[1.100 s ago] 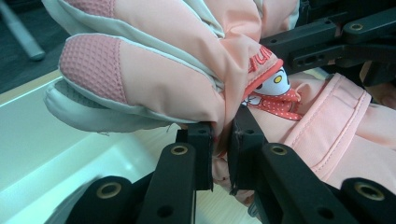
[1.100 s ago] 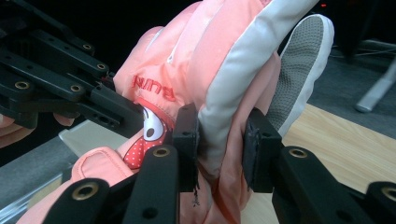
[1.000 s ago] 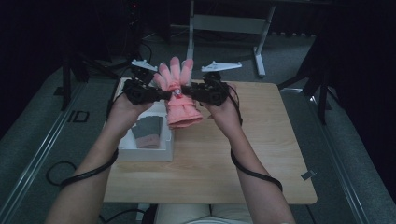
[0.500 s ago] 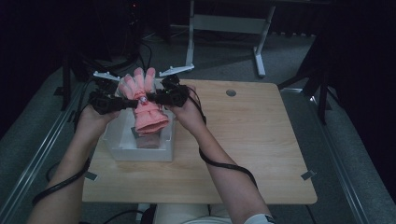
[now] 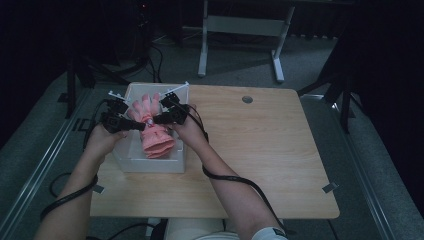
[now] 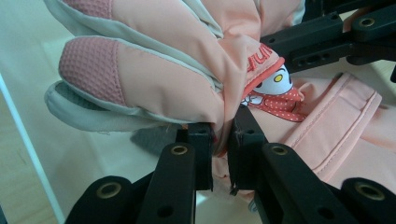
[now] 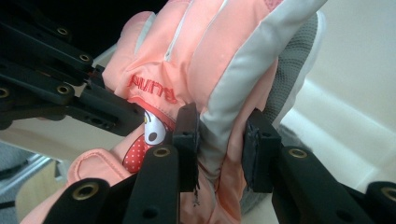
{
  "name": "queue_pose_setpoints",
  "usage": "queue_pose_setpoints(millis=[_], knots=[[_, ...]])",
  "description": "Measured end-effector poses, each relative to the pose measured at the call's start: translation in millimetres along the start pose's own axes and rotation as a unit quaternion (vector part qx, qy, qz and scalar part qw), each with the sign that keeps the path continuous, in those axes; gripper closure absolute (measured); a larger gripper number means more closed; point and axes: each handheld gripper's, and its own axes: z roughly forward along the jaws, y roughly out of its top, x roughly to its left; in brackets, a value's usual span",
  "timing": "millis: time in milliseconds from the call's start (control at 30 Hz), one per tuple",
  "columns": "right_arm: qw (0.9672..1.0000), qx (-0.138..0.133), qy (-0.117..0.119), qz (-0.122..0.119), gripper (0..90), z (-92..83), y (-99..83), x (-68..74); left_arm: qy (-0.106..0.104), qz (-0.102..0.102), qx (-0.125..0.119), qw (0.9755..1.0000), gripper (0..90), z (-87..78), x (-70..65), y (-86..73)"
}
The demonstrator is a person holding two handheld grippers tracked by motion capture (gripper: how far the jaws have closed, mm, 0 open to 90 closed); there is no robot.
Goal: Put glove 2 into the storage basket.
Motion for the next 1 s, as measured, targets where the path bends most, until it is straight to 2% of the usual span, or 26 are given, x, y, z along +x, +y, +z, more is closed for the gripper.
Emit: queue_pose_setpoints(millis=[67, 167, 233, 267, 300, 433, 467, 500, 533, 600, 633, 667, 733, 800, 900, 1000], knots=[[1.0, 0.005, 0.0, 0.004, 70.3, 2.8, -0.2, 0.2, 0.001, -0.002, 0.003, 1.0, 80.8, 1.0, 0.9, -0.5], [0.9997, 0.021, -0.004, 0.01, 70.5, 12.5, -1.2, 1.1, 0.009, -0.003, 0.027, 0.9996, 80.6, 6.0, 3.2, -0.6], [0.9993, 0.035, -0.017, 0.005, 70.5, 15.4, -0.1, 3.4, 0.021, -0.004, 0.046, 0.9987, 80.3, 9.4, 2.3, 1.8], [0.999, 0.041, -0.02, 0.004, 70.5, 16.5, 0.5, 4.2, 0.021, -0.004, 0.046, 0.9987, 80.1, 9.4, 2.3, 1.8], [0.998, 0.056, -0.027, 0.006, 70.7, 19.0, 1.6, 5.6, 0.037, 0.005, 0.068, 0.997, 79.6, 14.0, -1.5, 3.9], [0.9956, 0.087, -0.034, 0.013, 69.4, 24.9, 4.3, 5.1, 0.055, 0.004, 0.099, 0.9936, 74.9, 21.0, -3.7, 6.8], [0.9956, 0.087, -0.034, 0.013, 69.4, 24.9, 4.3, 5.1, 0.055, 0.004, 0.099, 0.9936, 72.9, 21.0, -3.7, 6.8], [0.9933, 0.106, -0.042, 0.018, 65.3, 28.4, 6.0, 4.8, 0.069, 0.005, 0.116, 0.9908, 68.8, 24.9, -5.8, 8.4], [0.9923, 0.113, -0.047, 0.019, 63.8, 29.4, 6.4, 5.1, 0.076, 0.007, 0.124, 0.9893, 66.9, 26.3, -6.6, 8.9], [0.991, 0.121, -0.057, 0.015, 60.8, 31.1, 7.3, 5.5, 0.098, 0.022, 0.125, 0.9871, 63.3, 27.5, -11.2, 9.4], [0.9909, 0.118, -0.064, 0.014, 57.6, 31.0, 7.8, 5.5, 0.103, 0.025, 0.121, 0.9869, 60.9, 26.9, -12.2, 9.5], [0.991, 0.114, -0.068, 0.016, 56.8, 30.5, 8.0, 5.0, 0.11, 0.026, 0.106, 0.9879, 59.8, 24.5, -13.3, 8.9], [0.9915, 0.106, -0.072, 0.021, 56.8, 28.9, 8.1, 3.5, 0.107, 0.016, 0.091, 0.99, 56.7, 21.0, -11.3, 8.1], [0.9922, 0.098, -0.072, 0.026, 54.9, 27.5, 8.1, 2.7, 0.11, 0.01, 0.079, 0.9908, 55.1, 18.7, -11.0, 7.1], [0.9936, 0.092, -0.06, 0.027, 53.2, 26.4, 8.0, 1.6, 0.13, 0.014, 0.068, 0.9891, 49.9, 16.0, -14.0, 6.9], [0.9946, 0.086, -0.051, 0.027, 52.1, 25.4, 8.1, 1.5, 0.128, 0.014, 0.053, 0.9902, 49.8, 8.6, -15.2, 7.4]])
